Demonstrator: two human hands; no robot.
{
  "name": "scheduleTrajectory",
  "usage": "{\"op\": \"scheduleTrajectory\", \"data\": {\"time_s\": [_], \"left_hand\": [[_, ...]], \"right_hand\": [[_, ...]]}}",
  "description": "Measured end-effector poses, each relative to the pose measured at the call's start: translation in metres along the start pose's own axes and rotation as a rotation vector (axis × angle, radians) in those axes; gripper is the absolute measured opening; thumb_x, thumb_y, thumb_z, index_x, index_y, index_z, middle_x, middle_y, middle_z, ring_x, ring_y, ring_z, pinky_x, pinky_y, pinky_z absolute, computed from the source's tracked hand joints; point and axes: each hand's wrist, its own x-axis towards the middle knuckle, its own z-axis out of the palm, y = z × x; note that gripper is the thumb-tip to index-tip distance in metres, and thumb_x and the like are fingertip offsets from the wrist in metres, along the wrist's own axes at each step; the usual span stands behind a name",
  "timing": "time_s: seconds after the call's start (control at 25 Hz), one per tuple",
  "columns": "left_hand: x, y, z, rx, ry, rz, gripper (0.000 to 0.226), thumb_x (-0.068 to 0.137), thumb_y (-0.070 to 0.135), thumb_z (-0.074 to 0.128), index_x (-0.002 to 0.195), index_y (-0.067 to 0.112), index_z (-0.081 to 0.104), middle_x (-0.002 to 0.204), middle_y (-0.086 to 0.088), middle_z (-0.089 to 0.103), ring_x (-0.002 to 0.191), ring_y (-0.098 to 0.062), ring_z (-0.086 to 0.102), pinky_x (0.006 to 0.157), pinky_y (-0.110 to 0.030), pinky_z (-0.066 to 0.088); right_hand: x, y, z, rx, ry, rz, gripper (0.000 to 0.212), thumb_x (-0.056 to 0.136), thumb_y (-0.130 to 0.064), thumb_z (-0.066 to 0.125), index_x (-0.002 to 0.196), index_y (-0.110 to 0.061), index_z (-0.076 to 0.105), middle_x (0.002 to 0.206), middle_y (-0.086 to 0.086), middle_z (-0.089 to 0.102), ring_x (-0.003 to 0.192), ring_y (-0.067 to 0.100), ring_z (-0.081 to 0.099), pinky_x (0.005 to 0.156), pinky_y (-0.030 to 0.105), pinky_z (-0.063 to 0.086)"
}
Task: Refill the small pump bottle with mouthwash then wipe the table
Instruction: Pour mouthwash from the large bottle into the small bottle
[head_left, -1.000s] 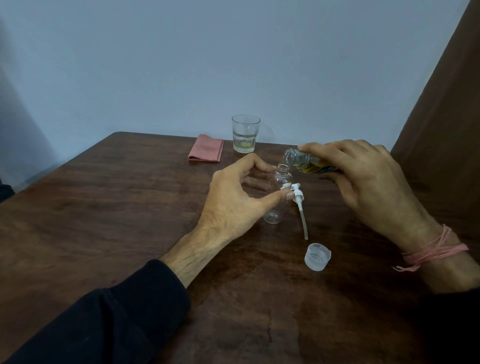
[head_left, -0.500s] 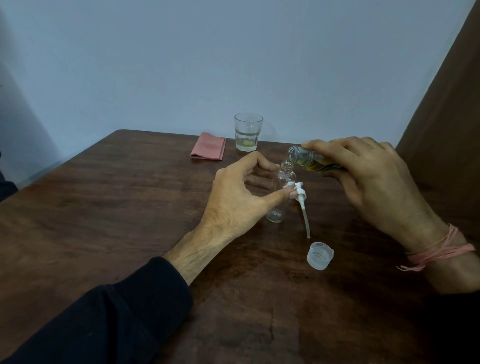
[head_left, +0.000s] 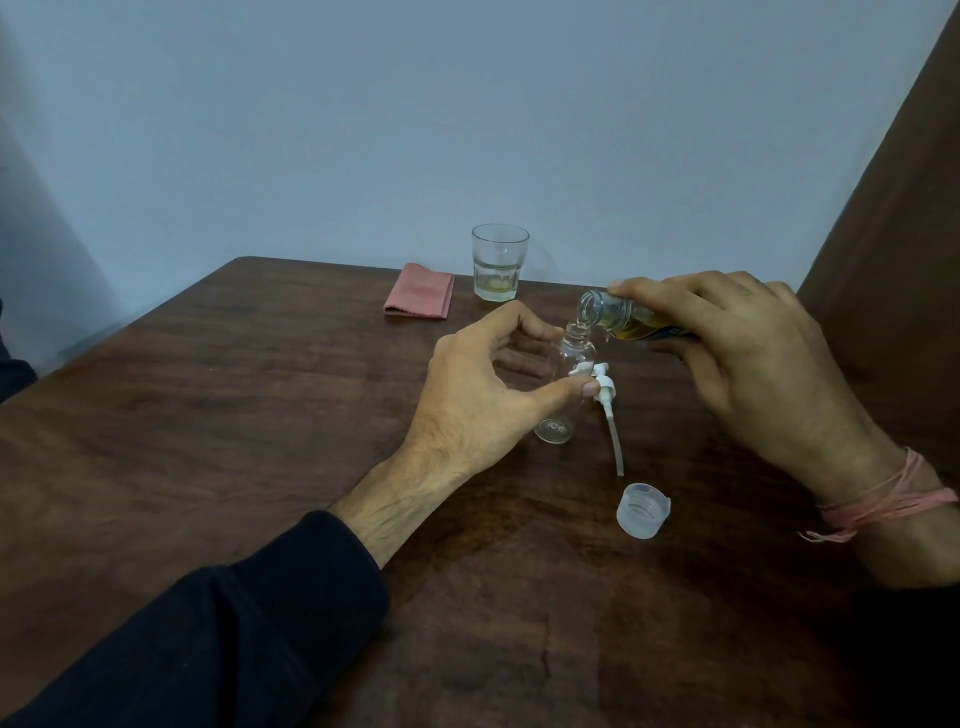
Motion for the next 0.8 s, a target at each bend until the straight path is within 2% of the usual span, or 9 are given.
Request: {"op": "scheduleTrajectory", "data": {"time_s": [0.24, 0.56, 0.8], "left_hand": [[0.0003, 0.0001, 0.0007, 0.009, -0.001, -0.006, 0.046, 0.074, 0.042, 0.109, 0.104, 0.028, 0.077, 0.107, 0.012, 0.086, 0.093, -0.006, 0.085, 0.086, -0.036, 0.072], [0.0003, 0.0015, -0.0001, 0.014, -0.005, -0.008, 0.047, 0.074, 0.042, 0.109, 0.104, 0.028, 0.077, 0.106, 0.013, 0.086, 0.092, -0.005, 0.084, 0.085, -0.030, 0.071], [-0.0002, 0.0011, 0.0001, 0.018, -0.004, -0.016, 0.046, 0.074, 0.045, 0.109, 0.102, 0.031, 0.076, 0.108, 0.013, 0.085, 0.092, -0.007, 0.084, 0.086, -0.036, 0.071]], "right_hand": [[0.0001, 0.0007, -0.0011, 0.013, 0.005, -0.005, 0.067, 0.103, -0.009, 0.068, 0.161, -0.036, 0.052, 0.131, 0.001, 0.069, 0.117, 0.030, 0.063, 0.096, 0.047, 0.043], [0.0009, -0.0010, -0.0026, 0.023, 0.004, -0.008, 0.062, 0.104, -0.013, 0.065, 0.160, -0.035, 0.053, 0.130, 0.000, 0.069, 0.115, 0.029, 0.064, 0.095, 0.049, 0.045], [0.0005, -0.0020, -0.0020, 0.014, -0.003, -0.002, 0.063, 0.103, -0.013, 0.066, 0.160, -0.035, 0.053, 0.129, 0.000, 0.070, 0.115, 0.030, 0.063, 0.095, 0.049, 0.045]]}}
